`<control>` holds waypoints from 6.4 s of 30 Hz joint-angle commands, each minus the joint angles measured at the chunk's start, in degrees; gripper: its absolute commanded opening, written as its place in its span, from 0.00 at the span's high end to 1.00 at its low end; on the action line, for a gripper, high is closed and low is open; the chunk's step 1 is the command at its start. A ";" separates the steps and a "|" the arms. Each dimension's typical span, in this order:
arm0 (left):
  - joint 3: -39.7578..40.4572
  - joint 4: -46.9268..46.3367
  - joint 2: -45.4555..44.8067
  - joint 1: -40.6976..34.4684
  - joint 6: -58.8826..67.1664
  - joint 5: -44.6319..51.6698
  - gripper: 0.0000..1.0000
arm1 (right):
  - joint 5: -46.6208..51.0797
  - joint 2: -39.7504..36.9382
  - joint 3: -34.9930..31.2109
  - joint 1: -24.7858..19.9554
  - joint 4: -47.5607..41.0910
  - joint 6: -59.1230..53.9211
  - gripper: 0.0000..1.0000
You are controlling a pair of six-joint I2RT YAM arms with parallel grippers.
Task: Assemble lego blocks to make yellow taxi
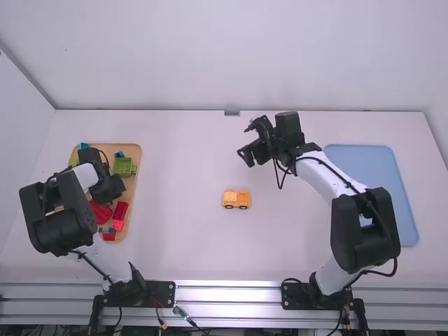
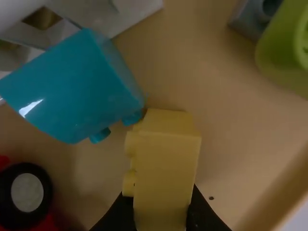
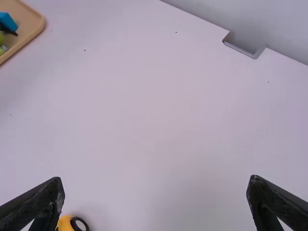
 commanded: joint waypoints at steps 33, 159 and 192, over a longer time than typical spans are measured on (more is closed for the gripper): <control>-4.94 5.64 1.01 -0.48 8.76 -2.40 0.80 | -0.11 -2.05 1.03 -0.22 -0.68 -0.02 0.01; -11.91 41.35 -25.05 -48.83 39.78 9.66 0.63 | -45.09 9.99 1.01 2.84 24.30 23.58 0.73; -2.03 23.37 -18.78 -29.44 33.29 68.72 0.01 | -54.49 9.90 1.03 -3.82 13.92 -9.42 0.88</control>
